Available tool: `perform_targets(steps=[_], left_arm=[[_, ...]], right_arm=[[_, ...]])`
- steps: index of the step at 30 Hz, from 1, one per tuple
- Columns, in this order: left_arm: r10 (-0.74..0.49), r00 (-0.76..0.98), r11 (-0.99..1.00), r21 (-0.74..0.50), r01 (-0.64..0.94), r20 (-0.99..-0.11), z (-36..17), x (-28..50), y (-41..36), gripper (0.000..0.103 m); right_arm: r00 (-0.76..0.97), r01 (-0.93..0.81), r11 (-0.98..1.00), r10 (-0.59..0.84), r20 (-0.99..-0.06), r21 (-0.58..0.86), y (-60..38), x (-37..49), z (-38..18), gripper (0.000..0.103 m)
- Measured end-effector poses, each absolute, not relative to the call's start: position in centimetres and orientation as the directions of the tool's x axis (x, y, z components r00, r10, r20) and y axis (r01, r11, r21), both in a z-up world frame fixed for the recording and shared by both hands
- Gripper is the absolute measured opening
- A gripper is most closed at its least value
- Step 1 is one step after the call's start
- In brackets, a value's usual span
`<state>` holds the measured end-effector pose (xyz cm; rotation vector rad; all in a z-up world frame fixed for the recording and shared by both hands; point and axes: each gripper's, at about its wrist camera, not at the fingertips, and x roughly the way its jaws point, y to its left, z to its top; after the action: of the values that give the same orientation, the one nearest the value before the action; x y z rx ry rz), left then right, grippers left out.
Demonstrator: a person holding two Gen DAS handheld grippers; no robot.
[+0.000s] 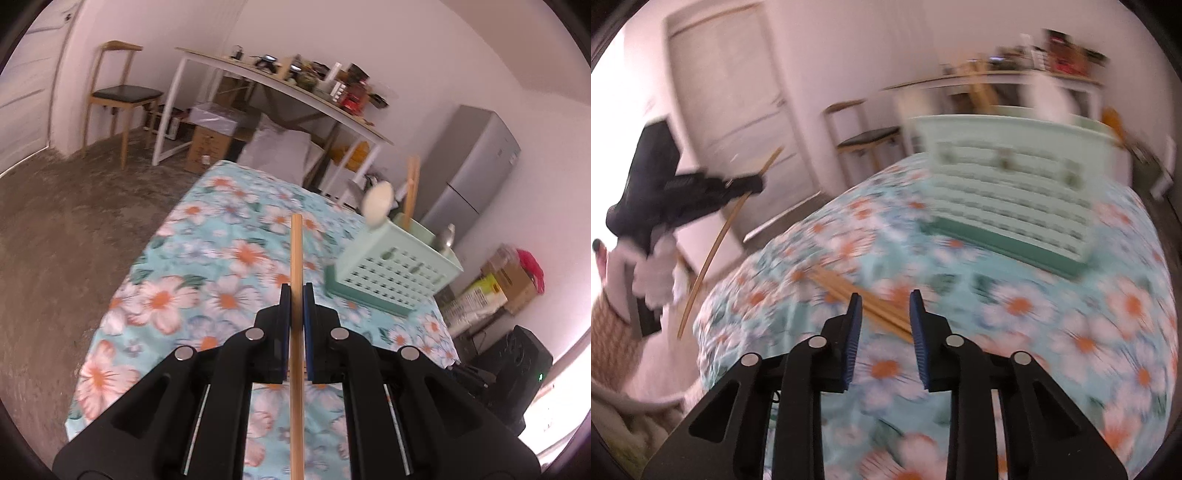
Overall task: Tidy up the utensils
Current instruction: 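Carry the chopstick toward the holder with the left tool while the right tool grasps another chopstick, then lift a chopstick with the right tool while the left tool carries its chopstick toward the holder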
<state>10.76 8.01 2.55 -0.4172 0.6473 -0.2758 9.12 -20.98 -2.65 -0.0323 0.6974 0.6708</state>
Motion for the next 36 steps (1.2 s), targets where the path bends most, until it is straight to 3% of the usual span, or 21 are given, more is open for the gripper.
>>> perform_targets(steps=[4,14,34,36], left_arm=[[-0.345,0.782,0.882,-0.465,0.080,-0.519,1.9,10.4,9.8,0.006],[-0.336,0.787,0.866,-0.498,0.042,-0.518,0.0,10.4,11.8,0.006],[-0.348,0.787,0.851,-0.524,0.038,-0.509,-1.1,10.8,12.8,0.006],[-0.349,0.787,0.850,-0.526,0.037,-0.508,-1.2,10.8,12.9,0.006]], right_arm=[[0.508,-0.696,0.716,0.551,-0.662,0.062,-16.5,9.6,-3.5,0.020],[0.463,-0.793,0.598,0.461,-0.757,-0.121,-11.6,10.4,-5.6,0.017],[0.556,-0.799,0.472,0.349,-0.754,-0.371,-6.8,10.6,-6.4,0.014],[0.557,-0.799,0.476,0.354,-0.751,-0.368,-6.6,10.8,-6.5,0.009]])
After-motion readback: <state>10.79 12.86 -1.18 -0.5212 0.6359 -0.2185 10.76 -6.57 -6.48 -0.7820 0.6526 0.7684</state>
